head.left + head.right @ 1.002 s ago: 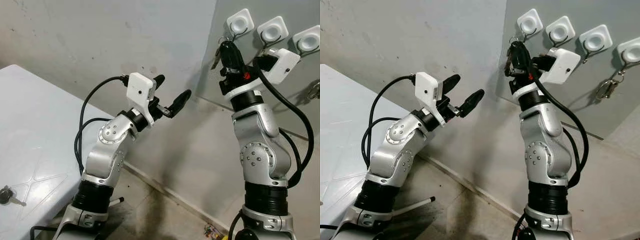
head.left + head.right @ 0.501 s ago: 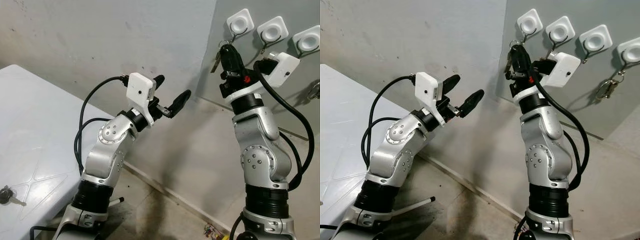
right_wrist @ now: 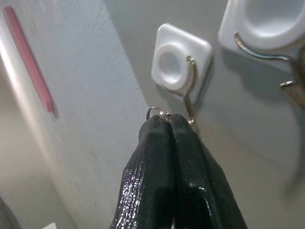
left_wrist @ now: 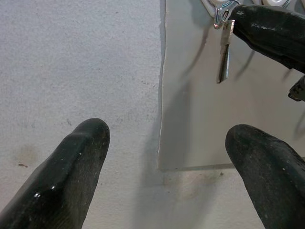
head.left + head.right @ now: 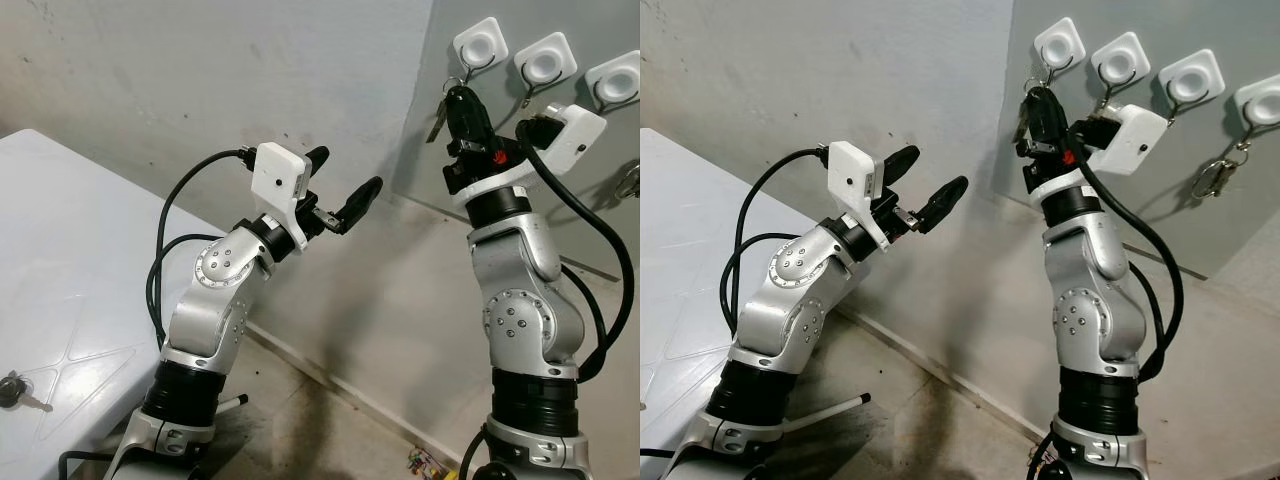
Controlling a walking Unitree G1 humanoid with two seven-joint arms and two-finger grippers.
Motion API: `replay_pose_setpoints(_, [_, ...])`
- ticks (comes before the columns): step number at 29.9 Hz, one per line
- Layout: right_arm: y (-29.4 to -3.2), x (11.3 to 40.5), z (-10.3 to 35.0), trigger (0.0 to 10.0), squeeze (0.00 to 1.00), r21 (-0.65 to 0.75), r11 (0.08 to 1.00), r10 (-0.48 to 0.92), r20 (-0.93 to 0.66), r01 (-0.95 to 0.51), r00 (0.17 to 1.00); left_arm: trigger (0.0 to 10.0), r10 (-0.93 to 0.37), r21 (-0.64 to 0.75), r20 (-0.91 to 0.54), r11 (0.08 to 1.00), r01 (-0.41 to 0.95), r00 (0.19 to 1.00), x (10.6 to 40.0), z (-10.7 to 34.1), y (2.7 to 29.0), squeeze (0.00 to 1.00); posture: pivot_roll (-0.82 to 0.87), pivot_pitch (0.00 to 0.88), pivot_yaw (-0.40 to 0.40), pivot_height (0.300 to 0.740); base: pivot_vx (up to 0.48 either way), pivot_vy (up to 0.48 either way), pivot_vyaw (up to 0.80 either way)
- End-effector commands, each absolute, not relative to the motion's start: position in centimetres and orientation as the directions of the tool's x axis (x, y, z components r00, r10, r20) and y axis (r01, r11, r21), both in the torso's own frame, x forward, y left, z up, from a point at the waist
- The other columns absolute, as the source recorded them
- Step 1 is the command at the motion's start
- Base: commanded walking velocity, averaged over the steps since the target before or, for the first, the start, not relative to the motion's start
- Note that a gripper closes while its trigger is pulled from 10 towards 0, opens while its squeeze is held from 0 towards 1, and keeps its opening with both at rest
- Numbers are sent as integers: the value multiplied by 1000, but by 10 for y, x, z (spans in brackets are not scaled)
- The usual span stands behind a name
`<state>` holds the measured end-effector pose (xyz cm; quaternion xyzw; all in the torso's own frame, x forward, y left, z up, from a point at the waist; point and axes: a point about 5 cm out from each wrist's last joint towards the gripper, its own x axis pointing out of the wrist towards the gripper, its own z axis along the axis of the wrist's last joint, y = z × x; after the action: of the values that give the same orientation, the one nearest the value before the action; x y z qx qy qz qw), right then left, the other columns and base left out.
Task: Hang keys on a hook
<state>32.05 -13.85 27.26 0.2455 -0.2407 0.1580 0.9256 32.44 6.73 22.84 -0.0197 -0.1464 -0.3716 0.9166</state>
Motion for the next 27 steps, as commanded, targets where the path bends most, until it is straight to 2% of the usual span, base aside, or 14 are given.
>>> replay_pose_setpoints(1, [-140,320,281,10000,0,413,814,149,533,-409,833,10000,-673,87,293,727,681,680,324,234,68,0,-56,72,7,727,0,0,0])
replay_pose_setpoints(13, [-143,327,279,10000,0,476,815,98,447,-329,889,10000,-672,86,293,727,682,680,324,235,67,0,-56,72,7,727,0,0,0])
replay_pose_setpoints(24, [-140,325,275,10000,0,458,818,128,445,-348,887,10000,-668,84,293,731,678,684,324,235,68,0,-54,74,6,727,0,0,0])
replay_pose_setpoints(25, [-139,324,275,10000,1000,454,813,137,460,-365,877,10000,-668,84,292,731,677,684,324,235,67,0,-54,75,5,727,0,0,0])
replay_pose_setpoints(27, [-139,322,275,10000,1000,449,809,146,471,-379,870,10000,-668,84,292,731,677,685,324,235,67,0,-54,75,5,727,0,0,0])
